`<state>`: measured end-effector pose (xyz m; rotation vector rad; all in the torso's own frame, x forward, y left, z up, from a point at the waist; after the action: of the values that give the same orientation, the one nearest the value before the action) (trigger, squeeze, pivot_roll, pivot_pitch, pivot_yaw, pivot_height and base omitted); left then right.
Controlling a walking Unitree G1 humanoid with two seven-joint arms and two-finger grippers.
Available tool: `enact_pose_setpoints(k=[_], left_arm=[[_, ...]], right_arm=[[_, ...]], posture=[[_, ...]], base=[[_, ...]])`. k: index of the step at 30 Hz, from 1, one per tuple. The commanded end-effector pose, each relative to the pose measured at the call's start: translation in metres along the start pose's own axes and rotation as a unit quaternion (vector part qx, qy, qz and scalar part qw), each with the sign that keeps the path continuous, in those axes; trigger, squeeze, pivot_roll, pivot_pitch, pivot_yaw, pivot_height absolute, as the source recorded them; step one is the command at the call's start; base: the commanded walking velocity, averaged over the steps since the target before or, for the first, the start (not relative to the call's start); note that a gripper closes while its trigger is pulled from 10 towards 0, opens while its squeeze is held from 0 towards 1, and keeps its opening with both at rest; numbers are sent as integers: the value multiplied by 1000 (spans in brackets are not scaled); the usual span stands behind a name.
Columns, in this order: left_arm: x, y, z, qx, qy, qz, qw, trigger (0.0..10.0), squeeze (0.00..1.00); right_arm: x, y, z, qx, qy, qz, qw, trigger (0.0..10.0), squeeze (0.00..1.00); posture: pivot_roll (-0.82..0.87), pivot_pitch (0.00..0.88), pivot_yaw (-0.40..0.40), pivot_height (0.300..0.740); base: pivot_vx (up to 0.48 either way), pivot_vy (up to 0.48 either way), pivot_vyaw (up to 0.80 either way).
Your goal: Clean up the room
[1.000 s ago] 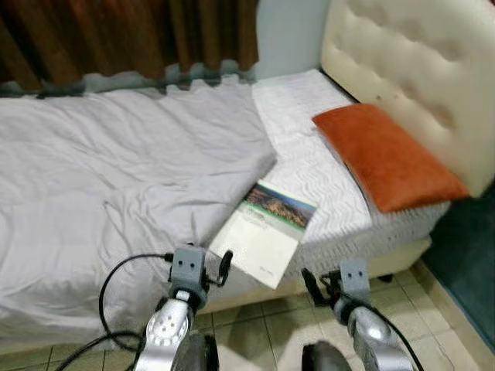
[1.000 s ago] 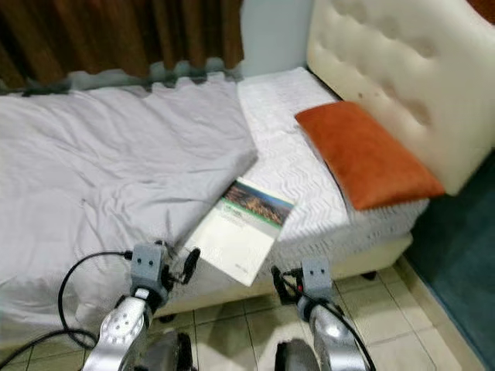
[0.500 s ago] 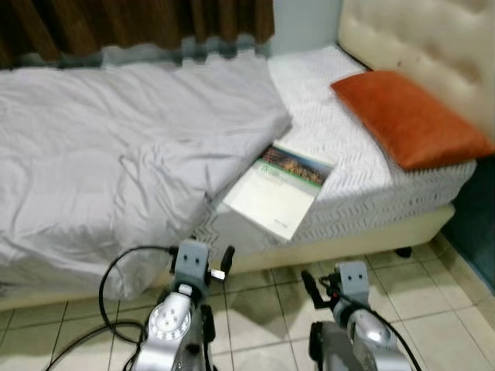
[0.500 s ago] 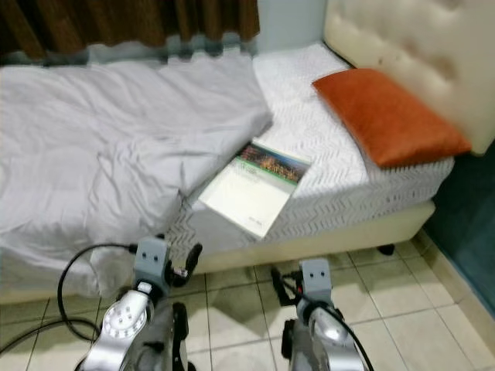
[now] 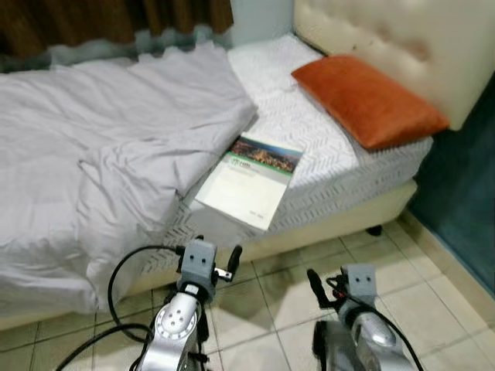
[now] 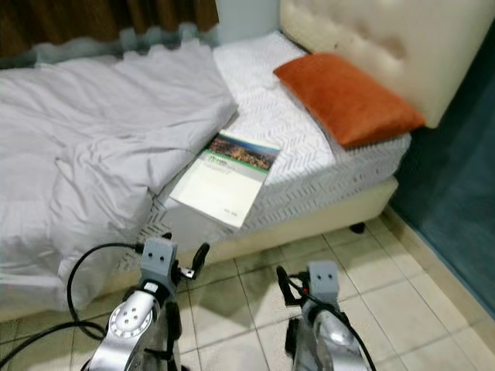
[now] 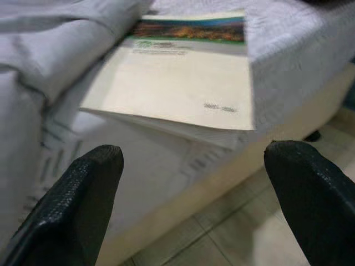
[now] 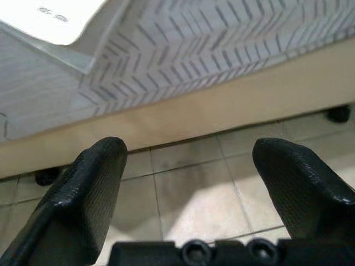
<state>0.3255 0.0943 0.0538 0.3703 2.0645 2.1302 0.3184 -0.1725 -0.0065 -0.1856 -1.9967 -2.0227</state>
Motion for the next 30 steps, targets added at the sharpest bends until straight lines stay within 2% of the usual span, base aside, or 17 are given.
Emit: enact_pose_setpoints(k=[1,5,8,10,12,13,15,18,19,20,21,24,25,26,27,30], left_arm=[[1,-1,1,-2,1,1,1000,10000,0],[0,2,2,-3,1,-5,1000,10000,0],[0,10,1,-14,0,-26,1000,10000,0],[1,26,0,-42,0,-64,997,10000,0],[1,40,-3,-53,-2,-94,994,10000,0],[1,40,-3,-53,-2,-94,994,10000,0],[0,47,-4,-53,-3,-103,993,10000,0],[-3,46,-7,-38,-10,-91,995,10000,0],[-5,45,-7,-30,-12,-84,996,10000,0],[-5,45,-7,-30,-12,-84,996,10000,0],[-7,45,-9,-24,-18,-77,997,10000,0],[-11,47,-11,-30,-28,-67,997,10000,0],[-12,47,-11,-33,-29,-63,997,10000,0],[-12,47,-11,-33,-29,-63,997,10000,0],[-13,49,-8,-34,-25,-62,997,10000,0],[-11,49,-7,-36,-21,-64,997,10000,0]], right_arm=[[-2,-2,1,-31,-1,4,1000,10000,0],[-3,-5,2,-49,6,16,999,10000,0],[-5,-2,6,-41,21,12,999,10000,0],[-6,9,8,-45,29,-12,998,10000,0],[-9,28,10,-70,38,-55,995,10000,0],[-9,28,10,-70,38,-55,995,10000,0],[-12,42,9,-83,41,-78,993,10000,0],[-19,48,9,-94,45,-68,992,10000,0],[-22,46,7,-106,46,-56,992,10000,659],[-22,46,7,-106,46,-56,992,10000,659],[-24,42,6,-116,48,-41,991,10000,1000],[-26,31,0,-134,48,-5,990,10000,1000],[-25,30,-1,-133,46,0,990,10000,725],[-25,30,-1,-133,46,0,990,10000,725],[-25,30,-4,-119,43,1,992,10000,0],[-25,31,-6,-108,40,1,993,10000,0]], posture=[[-16,107,30,528],[-15,104,31,528],[-16,103,32,528],[-16,107,31,528],[-16,107,31,528],[-16,107,31,528],[-15,116,31,528],[-12,125,33,528],[-7,136,37,528],[-7,136,37,528],[-7,136,37,528],[6,149,37,528],[6,149,37,528],[6,149,37,528],[11,154,38,528],[11,154,38,528]], base=[[472,0,0],[472,0,0],[472,0,0],[472,0,0],[472,0,0],[472,0,0],[472,0,0],[472,0,0],[356,0,0],[356,0,0],[0,0,0],[0,0,0],[0,0,0],[0,0,0],[0,0,0],[0,0,0]])
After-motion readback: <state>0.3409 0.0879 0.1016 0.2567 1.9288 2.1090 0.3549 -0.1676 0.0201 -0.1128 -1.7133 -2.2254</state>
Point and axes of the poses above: a point about 5 cm out from each wrist's last joint towards the gripper, its own x axis pointing back from the gripper into the wrist, its own y axis along the axis of the wrist's last joint, z = x × y, the point moved 5 cm from there along -x, pointing out of the wrist towards the gripper, and after that the axes turned 3 degrees about x, right-handed, at the moved point
